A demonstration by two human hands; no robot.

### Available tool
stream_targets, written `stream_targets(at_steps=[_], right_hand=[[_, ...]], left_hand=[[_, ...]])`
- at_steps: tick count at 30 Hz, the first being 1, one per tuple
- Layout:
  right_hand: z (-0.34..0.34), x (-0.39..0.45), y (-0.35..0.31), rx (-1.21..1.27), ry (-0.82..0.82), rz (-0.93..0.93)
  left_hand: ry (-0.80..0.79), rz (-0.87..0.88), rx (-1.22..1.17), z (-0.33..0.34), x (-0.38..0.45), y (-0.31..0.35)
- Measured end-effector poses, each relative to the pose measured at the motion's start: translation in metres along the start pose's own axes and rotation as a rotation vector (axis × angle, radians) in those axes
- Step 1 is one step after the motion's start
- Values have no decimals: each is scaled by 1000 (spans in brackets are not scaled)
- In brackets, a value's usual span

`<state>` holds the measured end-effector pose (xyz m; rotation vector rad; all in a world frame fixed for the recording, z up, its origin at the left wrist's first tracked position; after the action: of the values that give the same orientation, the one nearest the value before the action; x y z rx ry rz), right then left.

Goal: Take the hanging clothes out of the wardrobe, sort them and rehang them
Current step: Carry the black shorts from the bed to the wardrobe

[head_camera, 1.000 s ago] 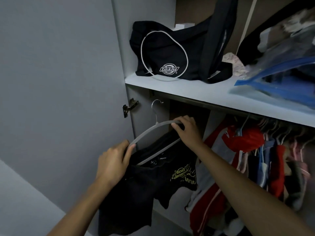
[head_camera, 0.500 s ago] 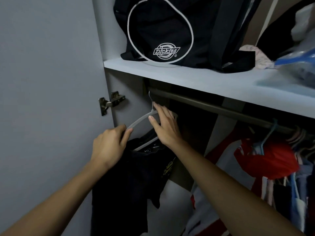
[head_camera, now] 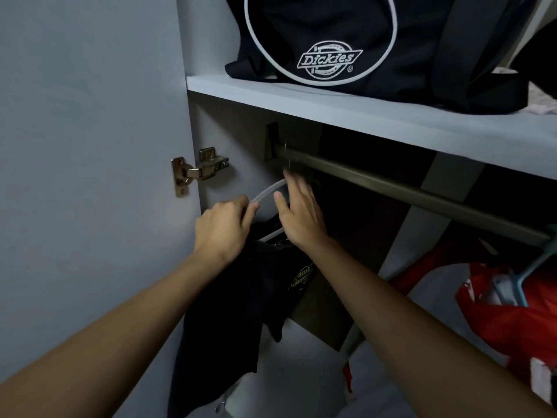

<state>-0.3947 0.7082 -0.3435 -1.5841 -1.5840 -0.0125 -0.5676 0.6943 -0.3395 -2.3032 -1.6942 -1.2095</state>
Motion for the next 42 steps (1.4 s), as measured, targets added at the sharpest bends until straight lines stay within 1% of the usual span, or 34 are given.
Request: stream_targets(at_steps=[4, 9, 16, 21, 26, 29, 34, 38, 40, 42], right_hand=[[11, 13, 8, -26, -49, -8], [30, 21, 21, -57, -129, -13], [48, 34, 29, -46, -196, -37], [48, 32, 34, -26, -213, -44], [29, 12, 30, -18, -217, -28], [11, -4, 14, -31, -261, -9], [-21, -45, -29, -27, -284, -18], [-34, -72, -75, -64, -287, -175], [-33, -81, -98, -40, -284, -248], [-31, -89, -120, 18, -283, -276]], left_hand=[[-4, -49, -1, 15, 7, -1], [-12, -62, 16, 33, 6, -9], [-5, -35, 57, 49, 10, -15], [-114, 15, 122, 58, 10, -9], [-193, 37, 151, 45, -2, -1], [-207, 47, 147, 20, -15, 8], [-188, 55, 124, -56, -49, 19], [-164, 0, 142, -110, -76, 7], [-154, -37, 167, -134, -89, -6], [-136, -61, 207, -159, -103, -16]])
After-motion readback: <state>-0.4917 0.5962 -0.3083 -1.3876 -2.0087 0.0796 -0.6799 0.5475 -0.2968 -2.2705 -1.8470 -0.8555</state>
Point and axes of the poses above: each hand's wrist, its own x-axis towards the middle knuckle, its own z-axis out of the palm, y = z × x, the point moved 8 cm from there along x, towards the middle knuckle, and after that the axes turned 8 degrees about y, right-handed, at the moved point
